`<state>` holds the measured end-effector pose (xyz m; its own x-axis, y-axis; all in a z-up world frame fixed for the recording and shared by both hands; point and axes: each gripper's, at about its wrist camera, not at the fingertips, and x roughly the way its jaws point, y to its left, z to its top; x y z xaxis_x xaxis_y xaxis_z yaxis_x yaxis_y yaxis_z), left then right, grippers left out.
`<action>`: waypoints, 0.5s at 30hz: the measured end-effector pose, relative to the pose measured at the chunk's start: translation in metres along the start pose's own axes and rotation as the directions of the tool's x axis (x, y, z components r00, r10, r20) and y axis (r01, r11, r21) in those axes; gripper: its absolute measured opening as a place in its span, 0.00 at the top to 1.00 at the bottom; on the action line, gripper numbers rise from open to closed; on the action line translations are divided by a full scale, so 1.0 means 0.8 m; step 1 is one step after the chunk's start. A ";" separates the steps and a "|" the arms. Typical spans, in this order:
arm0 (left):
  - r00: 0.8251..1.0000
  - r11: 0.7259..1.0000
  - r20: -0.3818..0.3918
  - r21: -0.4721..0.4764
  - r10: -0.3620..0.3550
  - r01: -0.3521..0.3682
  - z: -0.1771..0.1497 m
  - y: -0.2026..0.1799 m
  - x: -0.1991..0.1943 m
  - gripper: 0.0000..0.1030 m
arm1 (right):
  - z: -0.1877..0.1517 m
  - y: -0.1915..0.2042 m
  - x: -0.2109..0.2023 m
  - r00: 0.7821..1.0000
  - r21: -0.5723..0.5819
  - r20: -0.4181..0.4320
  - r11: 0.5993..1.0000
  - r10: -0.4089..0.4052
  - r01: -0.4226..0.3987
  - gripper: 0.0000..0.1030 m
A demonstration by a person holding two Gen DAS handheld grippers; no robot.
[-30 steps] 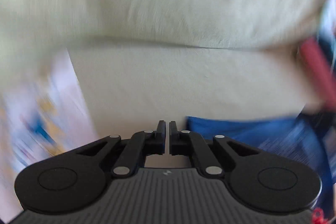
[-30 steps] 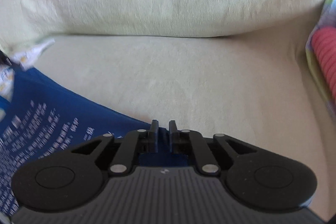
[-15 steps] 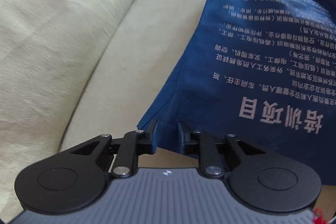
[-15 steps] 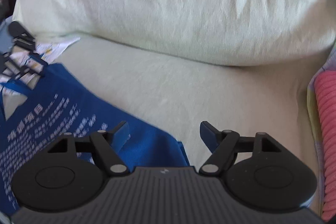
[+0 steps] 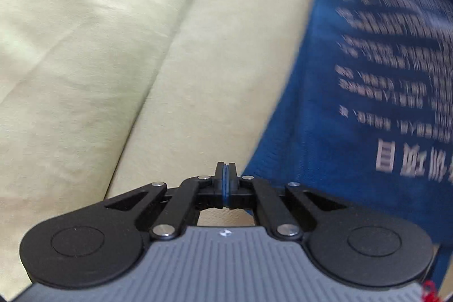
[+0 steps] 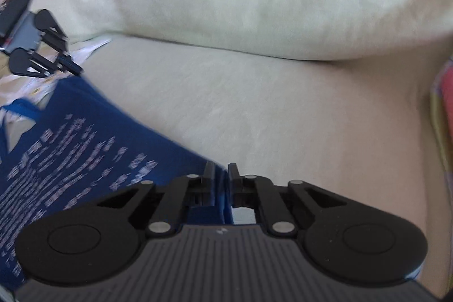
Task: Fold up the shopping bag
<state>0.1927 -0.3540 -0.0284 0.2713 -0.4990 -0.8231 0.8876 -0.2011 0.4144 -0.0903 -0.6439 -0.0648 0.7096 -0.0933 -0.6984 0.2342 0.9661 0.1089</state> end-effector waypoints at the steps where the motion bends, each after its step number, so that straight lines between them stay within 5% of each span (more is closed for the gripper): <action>1: 1.000 0.998 0.011 -0.061 0.012 -0.012 -0.006 0.003 -0.008 0.70 | -0.004 -0.001 -0.006 1.000 0.024 0.008 1.000 -0.002 0.002 0.82; 2: 1.000 0.991 0.006 -0.136 0.018 -0.017 -0.014 0.006 -0.016 0.43 | -0.009 -0.002 -0.015 1.000 0.052 0.023 0.999 0.003 -0.004 0.61; 4: 1.000 0.944 -0.006 -0.330 0.017 -0.018 -0.041 0.004 -0.039 0.35 | -0.020 -0.004 -0.033 0.998 0.105 0.056 0.994 0.012 -0.018 0.36; 5: 1.000 0.908 -0.003 -0.418 0.002 -0.003 -0.056 -0.001 -0.051 0.35 | -0.032 -0.003 -0.045 0.997 0.143 0.070 0.989 0.020 -0.030 0.32; 8: 0.993 0.743 0.046 -0.660 -0.111 0.114 -0.107 -0.035 -0.086 0.34 | -0.068 0.008 -0.071 0.996 0.231 0.088 0.972 0.032 -0.051 0.32; 9: 0.983 0.642 0.061 -0.750 -0.170 0.158 -0.131 -0.056 -0.096 0.34 | -0.076 0.013 -0.075 0.996 0.246 0.087 0.968 0.030 -0.050 0.32; 11: 0.971 0.513 0.057 -0.841 -0.231 0.171 -0.159 -0.088 -0.105 0.34 | -0.091 0.023 -0.082 0.996 0.277 0.084 0.960 0.026 -0.048 0.31; 15: 0.957 0.296 0.039 -0.947 -0.286 0.127 -0.208 -0.148 -0.126 0.34 | -0.122 0.042 -0.098 0.997 0.339 0.078 0.940 0.018 -0.043 0.28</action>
<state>0.1219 -0.1395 -0.0592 -0.0087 -0.4527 -0.8916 0.6499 0.6751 -0.3491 -0.2033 -0.5803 -0.0755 0.7633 -0.0946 -0.6391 0.4146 0.8304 0.3722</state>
